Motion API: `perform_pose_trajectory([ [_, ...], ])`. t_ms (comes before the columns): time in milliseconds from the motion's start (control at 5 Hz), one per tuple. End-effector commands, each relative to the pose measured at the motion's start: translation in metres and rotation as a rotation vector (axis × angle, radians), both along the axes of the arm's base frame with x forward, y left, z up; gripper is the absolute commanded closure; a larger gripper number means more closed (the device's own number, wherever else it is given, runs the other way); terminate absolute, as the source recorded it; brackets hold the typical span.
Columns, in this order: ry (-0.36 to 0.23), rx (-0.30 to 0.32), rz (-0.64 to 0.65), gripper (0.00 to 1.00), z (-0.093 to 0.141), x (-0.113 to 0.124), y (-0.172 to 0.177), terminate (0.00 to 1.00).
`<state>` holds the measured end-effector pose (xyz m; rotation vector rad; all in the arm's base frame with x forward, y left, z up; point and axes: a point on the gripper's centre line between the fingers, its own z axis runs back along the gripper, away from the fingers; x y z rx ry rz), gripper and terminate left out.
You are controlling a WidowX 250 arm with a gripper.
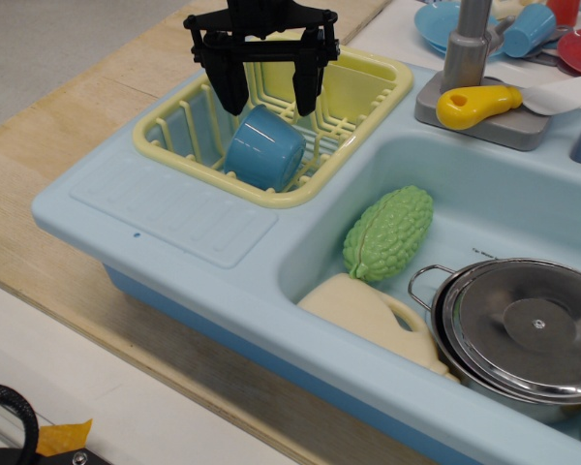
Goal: Flip cup upright
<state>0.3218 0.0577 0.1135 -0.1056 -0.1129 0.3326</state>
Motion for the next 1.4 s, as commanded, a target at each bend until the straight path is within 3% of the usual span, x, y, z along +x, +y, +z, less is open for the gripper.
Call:
perform_pose_trajectory([
  [0,-0.019,-0.038,0.039,0.00,-0.002,-0.001,0.003,0.00],
  [200,-0.027,-0.070,0.063,0.00,-0.008,-0.004,0.001,0.00],
  [400,-0.028,-0.102,0.084,1.00,-0.011,-0.001,-0.006,0.00],
  [800,-0.046,-0.089,0.096,1.00,-0.007,-0.004,-0.009,0.00],
  [1000,-0.055,-0.028,0.058,1.00,-0.001,-0.002,-0.010,0.00],
  [1200,-0.116,0.076,-0.008,1.00,0.007,0.003,-0.013,0.00],
])
